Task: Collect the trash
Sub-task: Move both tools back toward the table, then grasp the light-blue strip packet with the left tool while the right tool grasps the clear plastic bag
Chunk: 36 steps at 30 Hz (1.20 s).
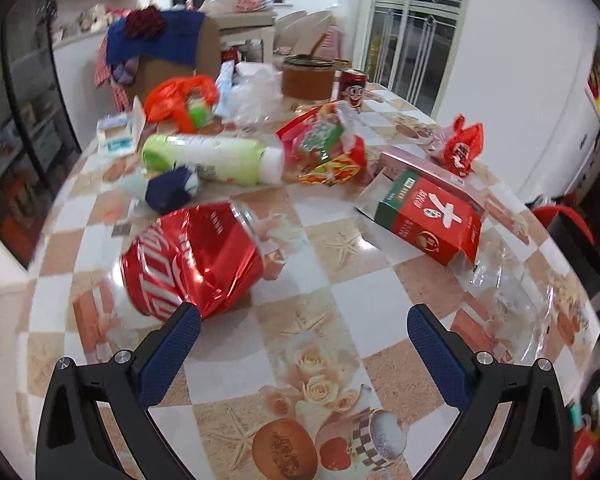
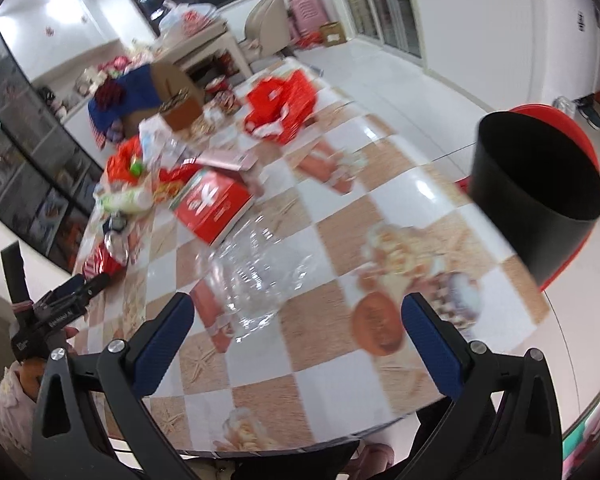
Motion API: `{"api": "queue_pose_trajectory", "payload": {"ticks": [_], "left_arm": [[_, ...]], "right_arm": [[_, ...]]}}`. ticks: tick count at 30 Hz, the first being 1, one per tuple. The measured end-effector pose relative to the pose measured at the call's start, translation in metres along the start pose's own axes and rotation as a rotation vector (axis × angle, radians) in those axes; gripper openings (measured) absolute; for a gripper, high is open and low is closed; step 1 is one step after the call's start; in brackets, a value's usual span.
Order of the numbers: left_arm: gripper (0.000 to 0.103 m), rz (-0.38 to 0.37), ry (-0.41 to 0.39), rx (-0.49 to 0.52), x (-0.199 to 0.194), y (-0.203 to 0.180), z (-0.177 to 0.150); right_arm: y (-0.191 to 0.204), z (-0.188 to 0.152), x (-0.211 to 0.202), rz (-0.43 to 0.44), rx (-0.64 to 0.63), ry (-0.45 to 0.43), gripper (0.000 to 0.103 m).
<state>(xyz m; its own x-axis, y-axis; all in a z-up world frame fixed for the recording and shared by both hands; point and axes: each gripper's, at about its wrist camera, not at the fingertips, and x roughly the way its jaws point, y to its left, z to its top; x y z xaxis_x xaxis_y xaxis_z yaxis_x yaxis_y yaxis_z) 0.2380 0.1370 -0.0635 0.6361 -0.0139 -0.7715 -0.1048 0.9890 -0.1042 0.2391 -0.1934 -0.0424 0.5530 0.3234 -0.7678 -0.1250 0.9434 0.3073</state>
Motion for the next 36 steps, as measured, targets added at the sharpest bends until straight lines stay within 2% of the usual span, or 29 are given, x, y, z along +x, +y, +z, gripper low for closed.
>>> {"api": "queue_pose_trajectory", "payload": {"ticks": [4, 8, 14, 16, 19, 23, 27, 31, 36], "left_arm": [[0.103, -0.082, 0.019, -0.075, 0.01, 0.001, 0.008], [0.103, -0.148, 0.024, -0.093, 0.017, -0.011, 0.019], [0.103, -0.128, -0.023, -0.06, 0.014, -0.012, 0.043], [0.103, -0.117, -0.032, -0.089, 0.013, 0.002, 0.051], [0.103, -0.08, -0.027, -0.163, 0.014, 0.034, 0.061], [0.103, -0.035, -0.032, -0.264, 0.019, 0.081, 0.08], [0.103, -0.02, 0.002, -0.382, 0.038, 0.133, 0.1], [0.103, -0.014, 0.072, -0.489, 0.072, 0.167, 0.107], [0.103, -0.062, 0.139, -0.587, 0.109, 0.185, 0.105]], "right_arm": [[0.017, 0.0, 0.02, -0.017, -0.038, 0.041, 0.103], [0.023, 0.0, 0.036, -0.03, -0.035, 0.07, 0.103], [0.02, 0.003, 0.062, -0.044, 0.02, 0.109, 0.103], [0.021, 0.004, 0.072, -0.045, 0.036, 0.118, 0.099], [0.027, 0.007, 0.086, -0.055, 0.042, 0.128, 0.087], [0.035, 0.008, 0.098, -0.066, 0.04, 0.137, 0.065], [0.041, 0.008, 0.102, -0.061, 0.03, 0.131, 0.055], [0.04, 0.009, 0.102, -0.045, 0.038, 0.133, 0.054], [0.04, 0.009, 0.103, -0.047, 0.031, 0.134, 0.054]]}}
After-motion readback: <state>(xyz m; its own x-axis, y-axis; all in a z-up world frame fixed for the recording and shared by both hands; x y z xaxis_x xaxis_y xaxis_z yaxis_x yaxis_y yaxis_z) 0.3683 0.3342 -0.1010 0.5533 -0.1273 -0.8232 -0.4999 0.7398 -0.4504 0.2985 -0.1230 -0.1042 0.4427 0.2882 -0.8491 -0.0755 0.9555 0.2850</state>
